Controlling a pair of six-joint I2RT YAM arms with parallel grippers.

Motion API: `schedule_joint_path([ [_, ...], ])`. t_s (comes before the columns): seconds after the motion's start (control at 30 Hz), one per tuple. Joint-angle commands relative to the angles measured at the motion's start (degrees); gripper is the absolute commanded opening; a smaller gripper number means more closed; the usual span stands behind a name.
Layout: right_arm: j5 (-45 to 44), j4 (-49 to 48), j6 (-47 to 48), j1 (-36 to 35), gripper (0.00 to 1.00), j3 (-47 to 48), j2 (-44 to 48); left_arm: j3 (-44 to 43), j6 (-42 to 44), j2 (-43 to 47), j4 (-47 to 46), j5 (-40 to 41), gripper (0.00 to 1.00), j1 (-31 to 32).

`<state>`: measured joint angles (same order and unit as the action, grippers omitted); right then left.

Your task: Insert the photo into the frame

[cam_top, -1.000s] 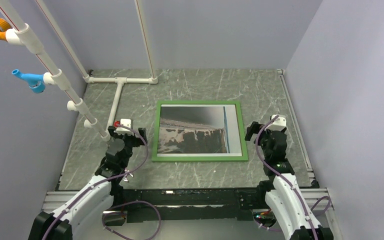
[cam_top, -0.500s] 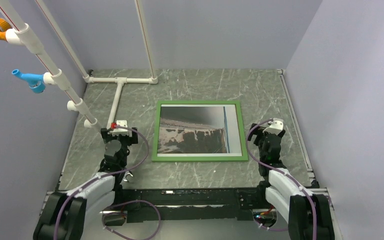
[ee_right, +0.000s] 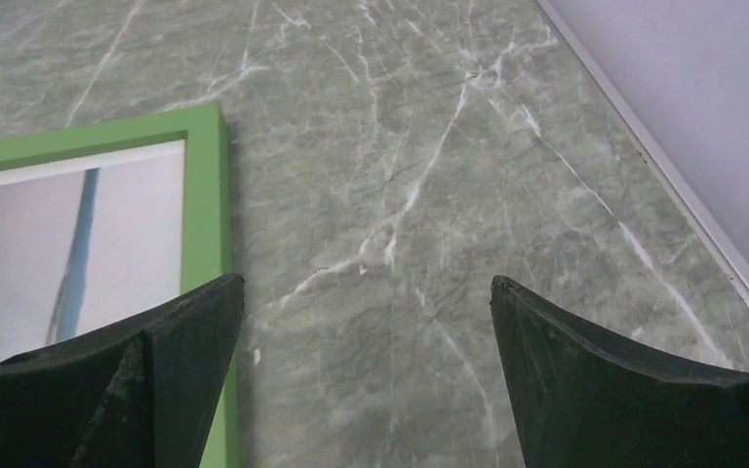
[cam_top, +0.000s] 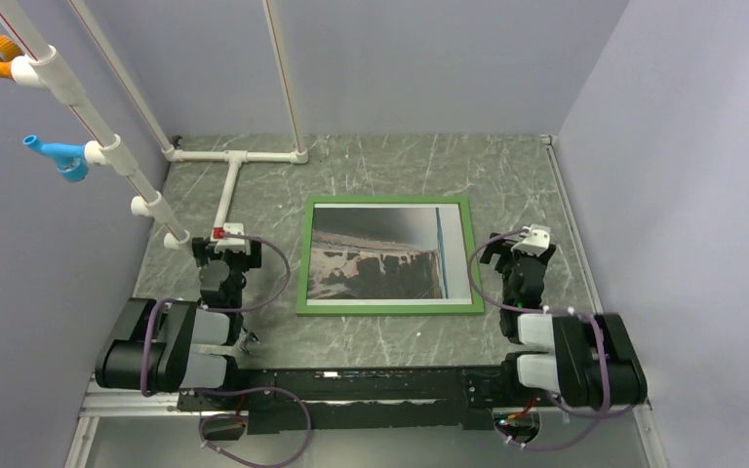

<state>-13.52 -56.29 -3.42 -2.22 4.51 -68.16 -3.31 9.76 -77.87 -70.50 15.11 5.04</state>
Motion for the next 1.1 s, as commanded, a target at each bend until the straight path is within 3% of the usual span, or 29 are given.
schedule_joint_path([
  [0.0,-3.47,-21.17,-1.04,1.15,0.97,0.88,-12.88,-5.49,-0.93,0.54,0.45,-7.50,0.99,-1.49],
  [0.07,-5.05,-27.31,-0.54,1.18,0.99,0.54,-17.41,-6.62,-1.49,1.75,6.10,-8.85,0.99,-2.18],
  [0.13,-3.18,-17.51,-1.69,1.41,0.99,2.67,-13.78,-5.80,-1.07,0.18,1.30,-8.40,0.99,-2.22],
  [0.2,-4.24,-17.16,-0.43,1.43,1.00,5.20,-16.63,-7.47,-2.50,1.19,6.48,-6.65,0.99,-2.23],
  [0.27,-6.28,-6.54,-2.75,1.42,1.00,9.43,-15.70,-7.74,-3.08,0.49,5.62,-5.14,0.99,-2.38],
  [0.33,-6.21,-12.00,-1.41,1.34,1.00,7.50,-16.38,-7.38,-3.21,0.46,4.81,-4.96,1.00,-2.40],
  [0.5,-7.49,-8.59,-2.40,1.34,1.00,8.85,-16.15,-7.79,-3.18,0.38,5.71,-5.15,0.99,-2.40],
  [1.07,-7.32,-10.15,-1.90,1.34,1.00,8.49,-16.52,-8.10,-3.25,0.34,6.12,-5.18,0.99,-2.40],
])
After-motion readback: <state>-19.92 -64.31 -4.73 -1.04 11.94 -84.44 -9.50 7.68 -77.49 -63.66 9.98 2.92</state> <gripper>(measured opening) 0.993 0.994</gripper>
